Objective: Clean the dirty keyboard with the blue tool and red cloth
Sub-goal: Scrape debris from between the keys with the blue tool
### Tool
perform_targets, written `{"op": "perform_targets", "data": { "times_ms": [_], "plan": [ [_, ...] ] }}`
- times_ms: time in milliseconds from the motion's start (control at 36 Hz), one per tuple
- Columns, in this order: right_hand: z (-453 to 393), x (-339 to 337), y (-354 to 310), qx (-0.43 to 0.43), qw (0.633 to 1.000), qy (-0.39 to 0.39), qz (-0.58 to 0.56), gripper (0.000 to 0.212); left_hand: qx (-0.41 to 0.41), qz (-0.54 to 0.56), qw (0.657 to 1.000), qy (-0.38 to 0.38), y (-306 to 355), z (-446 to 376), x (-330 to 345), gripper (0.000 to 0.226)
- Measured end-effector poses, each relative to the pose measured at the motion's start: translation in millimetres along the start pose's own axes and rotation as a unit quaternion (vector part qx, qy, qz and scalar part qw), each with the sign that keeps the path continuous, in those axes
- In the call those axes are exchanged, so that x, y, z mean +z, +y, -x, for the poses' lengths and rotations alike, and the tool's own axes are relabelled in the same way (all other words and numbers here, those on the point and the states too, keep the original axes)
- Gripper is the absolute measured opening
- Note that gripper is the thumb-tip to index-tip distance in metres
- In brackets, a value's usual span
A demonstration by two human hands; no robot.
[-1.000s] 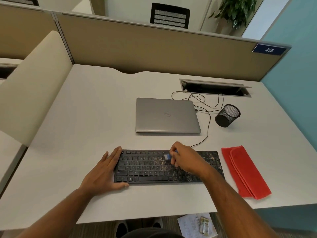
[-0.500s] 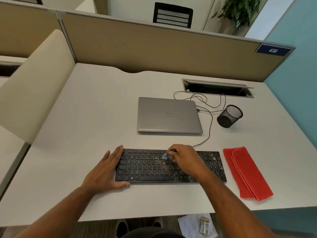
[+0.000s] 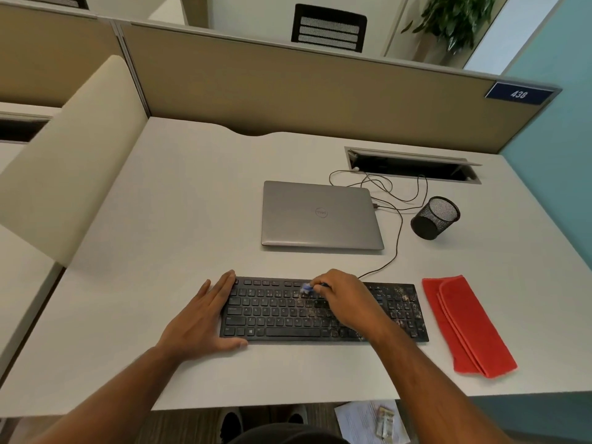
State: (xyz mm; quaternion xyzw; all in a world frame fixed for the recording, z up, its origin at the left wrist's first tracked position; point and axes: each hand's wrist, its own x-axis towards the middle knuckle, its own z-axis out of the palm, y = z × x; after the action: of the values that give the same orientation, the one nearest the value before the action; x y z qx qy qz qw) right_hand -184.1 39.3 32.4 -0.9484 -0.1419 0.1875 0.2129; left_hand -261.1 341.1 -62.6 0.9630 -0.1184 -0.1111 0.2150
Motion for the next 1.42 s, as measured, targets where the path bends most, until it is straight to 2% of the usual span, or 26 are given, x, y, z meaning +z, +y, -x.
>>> {"op": "perform_targets", "data": {
  "times_ms": [139,278,472,611,778,917,1167,1278,1417],
  "plan": [
    [4.1,3.2,0.1,0.028,0.999,-0.046,-0.005,0.026,-0.022,-0.010,1.000,-0.018,-0.2,-0.1,-1.0,0.137],
    [-0.1,-2.9,-2.0,0.011,1.000,-0.003,-0.009,0.026,-0.009,-0.009,1.000,-0.017,2.1,0.1,-3.2,0.135],
    [3.3,1.3,0.1,0.018,0.998,-0.055,0.001,0.027,-0.009,-0.012,1.000,-0.021,3.2,0.7,-4.8,0.136],
    [-0.6,-1.8,-4.9,-0.010,1.000,-0.015,-0.019,0.027,-0.014,-0.009,1.000,-0.024,3.1,0.3,-5.0,0.136],
    [3.4,0.4,-7.7,-0.013,0.997,-0.066,0.023,0.027,-0.015,-0.004,1.000,-0.026,6.6,1.3,-7.6,0.134],
    [-1.6,-2.4,-9.2,-0.029,0.999,-0.020,0.022,0.028,-0.010,0.002,1.000,-0.022,5.9,1.3,-5.9,0.135],
    [-0.1,2.6,-7.4,-0.024,0.998,-0.057,0.025,0.027,-0.017,0.006,1.000,-0.008,-1.4,0.8,0.5,0.136],
    [-5.1,1.2,-10.9,-0.036,0.999,-0.013,0.003,0.027,-0.028,0.011,1.000,-0.008,-9.0,-1.6,7.7,0.139],
    [-0.3,10.2,-14.6,-0.037,0.998,-0.049,0.011,0.030,-0.015,0.012,1.000,0.003,-10.1,-2.0,8.9,0.139]
  ]
}}
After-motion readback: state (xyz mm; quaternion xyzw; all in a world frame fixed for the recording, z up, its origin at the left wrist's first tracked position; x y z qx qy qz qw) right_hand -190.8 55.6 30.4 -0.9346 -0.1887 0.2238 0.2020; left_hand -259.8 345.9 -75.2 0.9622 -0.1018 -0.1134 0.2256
